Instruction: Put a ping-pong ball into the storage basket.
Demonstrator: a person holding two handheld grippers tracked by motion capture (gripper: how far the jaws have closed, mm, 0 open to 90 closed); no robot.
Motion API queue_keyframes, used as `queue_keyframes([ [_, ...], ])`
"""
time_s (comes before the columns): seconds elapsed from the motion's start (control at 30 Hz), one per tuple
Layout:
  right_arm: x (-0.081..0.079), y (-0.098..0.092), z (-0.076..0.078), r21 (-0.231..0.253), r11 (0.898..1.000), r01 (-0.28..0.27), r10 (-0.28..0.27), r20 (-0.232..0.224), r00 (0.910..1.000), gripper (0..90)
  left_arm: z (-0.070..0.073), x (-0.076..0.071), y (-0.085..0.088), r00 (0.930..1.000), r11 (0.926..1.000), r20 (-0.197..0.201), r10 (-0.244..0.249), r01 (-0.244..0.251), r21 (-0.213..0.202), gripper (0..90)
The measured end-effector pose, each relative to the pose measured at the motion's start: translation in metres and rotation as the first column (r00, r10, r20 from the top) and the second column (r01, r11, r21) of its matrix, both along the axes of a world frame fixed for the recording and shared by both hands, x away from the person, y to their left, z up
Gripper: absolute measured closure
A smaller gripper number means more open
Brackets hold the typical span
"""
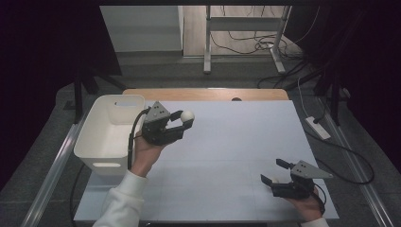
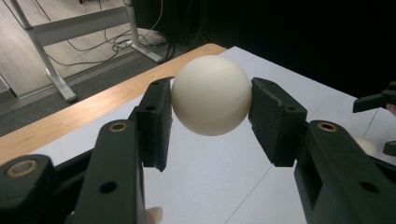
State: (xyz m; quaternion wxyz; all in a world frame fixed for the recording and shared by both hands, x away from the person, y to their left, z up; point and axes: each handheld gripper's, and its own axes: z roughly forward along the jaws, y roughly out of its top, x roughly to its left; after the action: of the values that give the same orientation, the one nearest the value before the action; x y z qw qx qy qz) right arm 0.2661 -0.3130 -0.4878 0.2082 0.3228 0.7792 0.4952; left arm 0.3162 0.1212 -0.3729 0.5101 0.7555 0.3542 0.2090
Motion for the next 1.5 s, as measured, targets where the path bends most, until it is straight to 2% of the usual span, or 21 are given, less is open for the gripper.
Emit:
queue_keyframes([
  [0.5, 0.0, -0.001, 0.0, 0.0, 1.0, 0.003, -0.003, -0.001, 1.0, 14.2, 0.007, -0.001, 0.013, 0.9993, 0.9993, 0.011, 0.036, -0.036, -0.009, 50.6],
  [1.0, 0.0, -0.001, 0.0, 0.001, 1.0, 0.003, -0.003, -0.001, 1.0, 14.2, 0.016, 0.0, 0.032, 0.9957, 0.996, 0.028, 0.088, -0.088, -0.018, 50.6],
  [1.5, 0.0, -0.001, 0.0, 0.004, 1.0, 0.005, -0.005, 0.0, 1.0, 14.2, 0.022, 0.001, 0.057, 0.9871, 0.987, 0.03, 0.157, -0.156, -0.038, 50.7],
])
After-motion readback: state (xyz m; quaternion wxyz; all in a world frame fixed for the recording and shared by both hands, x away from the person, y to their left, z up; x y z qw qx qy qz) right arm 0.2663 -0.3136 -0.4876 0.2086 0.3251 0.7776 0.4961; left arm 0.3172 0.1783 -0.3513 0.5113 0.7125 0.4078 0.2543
